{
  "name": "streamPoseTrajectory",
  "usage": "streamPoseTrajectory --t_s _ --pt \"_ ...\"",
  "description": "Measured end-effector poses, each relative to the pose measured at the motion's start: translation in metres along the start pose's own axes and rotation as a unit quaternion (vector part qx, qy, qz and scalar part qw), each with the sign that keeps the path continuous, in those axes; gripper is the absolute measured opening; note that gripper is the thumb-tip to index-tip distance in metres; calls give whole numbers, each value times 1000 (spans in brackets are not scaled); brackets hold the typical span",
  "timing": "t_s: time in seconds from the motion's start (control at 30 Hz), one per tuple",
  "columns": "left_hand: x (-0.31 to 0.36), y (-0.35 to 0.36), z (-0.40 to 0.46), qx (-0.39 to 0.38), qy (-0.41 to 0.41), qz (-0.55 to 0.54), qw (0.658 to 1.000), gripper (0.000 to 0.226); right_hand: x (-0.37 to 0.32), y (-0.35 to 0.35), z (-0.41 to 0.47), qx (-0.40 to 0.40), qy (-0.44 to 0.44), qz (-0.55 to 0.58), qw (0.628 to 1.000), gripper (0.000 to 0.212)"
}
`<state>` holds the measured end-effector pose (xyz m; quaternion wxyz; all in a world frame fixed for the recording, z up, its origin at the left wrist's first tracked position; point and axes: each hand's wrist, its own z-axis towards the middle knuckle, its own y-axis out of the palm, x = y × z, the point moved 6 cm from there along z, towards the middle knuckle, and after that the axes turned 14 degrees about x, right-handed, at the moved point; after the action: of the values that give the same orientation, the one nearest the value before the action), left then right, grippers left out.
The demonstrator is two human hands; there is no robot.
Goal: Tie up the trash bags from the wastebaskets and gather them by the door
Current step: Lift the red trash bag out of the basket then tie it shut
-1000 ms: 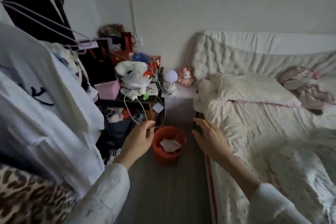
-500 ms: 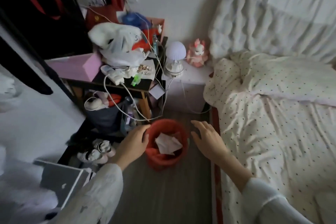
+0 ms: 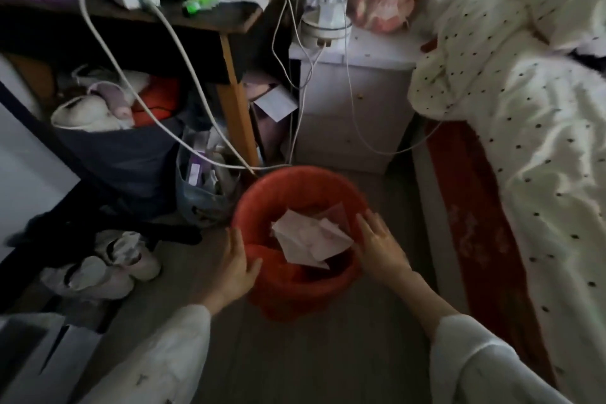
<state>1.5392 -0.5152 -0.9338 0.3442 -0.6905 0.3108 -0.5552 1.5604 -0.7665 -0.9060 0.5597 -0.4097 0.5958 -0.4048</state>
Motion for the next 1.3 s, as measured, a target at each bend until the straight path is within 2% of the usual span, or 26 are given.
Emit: streamPoseTrajectory --t_s 0.1,0.2,0.4,0.43,0.5,0.57,0.67,0.8,0.87,0.97,1.03,1.07,1.13,1.17,1.2,1.27,1.3 --pt "-27 42 22 31 6 -17 999 85 21 53 21 37 -9 -29 999 63" --pt "-35 56 41 74 29 -46 996 80 32 77 33 67 5 -31 997 66" --pt "-23 59 85 69 76 -56 993 73 42 74 30 163 22 -77 983 36" --pt "-23 60 88 71 64 -82 992 75 42 72 27 168 27 -91 981 35" --pt "-32 61 92 92 -12 -158 983 78 39 67 23 186 30 -103 977 34" --pt "-42 59 95 124 -82 -178 973 60 35 67 23 191 22 -100 976 37" --pt "-38 38 97 195 -74 -99 973 31 30 79 21 170 32 -79 982 41" --pt "-12 6 98 289 5 -31 957 15 17 84 15 162 38 -113 980 45" --pt "15 0 98 301 109 -50 946 10 9 82 12 159 31 -122 979 44" --pt "54 18 88 204 263 -94 938 11 9 80 10 183 21 -93 979 39" --pt "60 31 80 147 307 -103 935 15 18 70 12 230 37 -41 972 37" --pt "57 31 79 162 316 -109 928 18 25 63 14 253 56 -19 966 38" --pt "41 20 85 252 289 -92 919 30 43 53 23 269 114 12 956 46" --pt "28 14 90 288 236 -80 925 39 54 52 31 251 161 45 953 50" --pt "15 10 95 287 156 -78 942 49 66 54 38 216 217 96 947 54" --pt "-7 17 105 202 -9 -98 974 65 83 62 53 152 313 223 911 53" --pt "-13 22 108 164 -54 -99 980 67 87 64 58 143 332 274 891 48"
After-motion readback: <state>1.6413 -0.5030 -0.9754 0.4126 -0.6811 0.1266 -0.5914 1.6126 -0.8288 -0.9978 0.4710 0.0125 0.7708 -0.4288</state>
